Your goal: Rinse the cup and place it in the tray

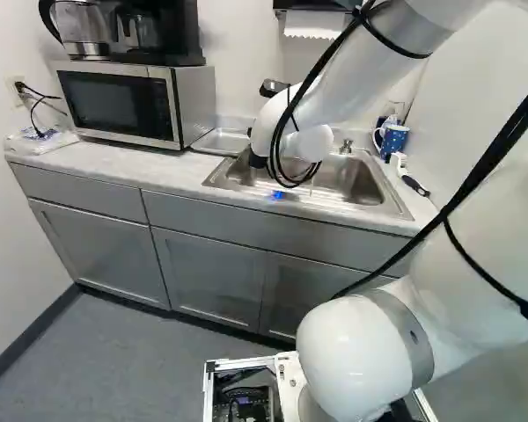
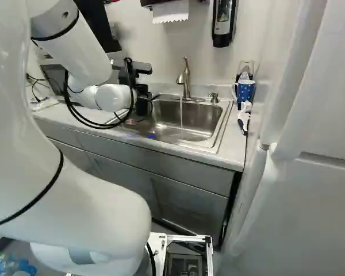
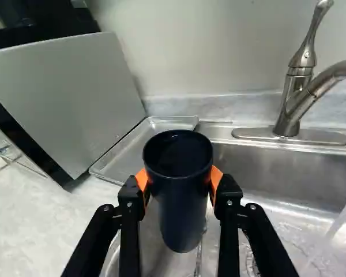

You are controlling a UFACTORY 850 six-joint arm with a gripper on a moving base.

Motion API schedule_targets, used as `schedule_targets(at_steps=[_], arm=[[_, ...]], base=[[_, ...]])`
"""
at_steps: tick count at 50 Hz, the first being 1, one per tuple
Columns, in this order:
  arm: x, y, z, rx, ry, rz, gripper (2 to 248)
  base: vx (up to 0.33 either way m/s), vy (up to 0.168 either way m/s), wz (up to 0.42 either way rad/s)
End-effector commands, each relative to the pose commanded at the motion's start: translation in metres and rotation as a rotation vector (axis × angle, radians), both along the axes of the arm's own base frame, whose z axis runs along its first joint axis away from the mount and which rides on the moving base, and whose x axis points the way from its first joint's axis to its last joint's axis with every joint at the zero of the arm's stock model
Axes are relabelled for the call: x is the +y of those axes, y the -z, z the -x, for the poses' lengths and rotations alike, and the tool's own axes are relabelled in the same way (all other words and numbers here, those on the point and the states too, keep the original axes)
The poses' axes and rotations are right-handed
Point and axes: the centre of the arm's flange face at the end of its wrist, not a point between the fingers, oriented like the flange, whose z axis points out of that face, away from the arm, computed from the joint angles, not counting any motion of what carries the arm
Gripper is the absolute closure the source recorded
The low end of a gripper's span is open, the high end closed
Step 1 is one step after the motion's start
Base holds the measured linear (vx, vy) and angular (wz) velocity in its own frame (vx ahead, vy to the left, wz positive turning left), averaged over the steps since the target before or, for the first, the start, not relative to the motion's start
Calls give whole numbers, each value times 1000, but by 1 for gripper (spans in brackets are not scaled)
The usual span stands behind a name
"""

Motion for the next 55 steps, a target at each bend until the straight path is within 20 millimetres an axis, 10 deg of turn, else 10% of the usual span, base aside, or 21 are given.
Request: schedule_targets(at_steps=[55], arm=[[0, -2, -1, 45, 146, -558, 128]], base=[[0, 0, 0]])
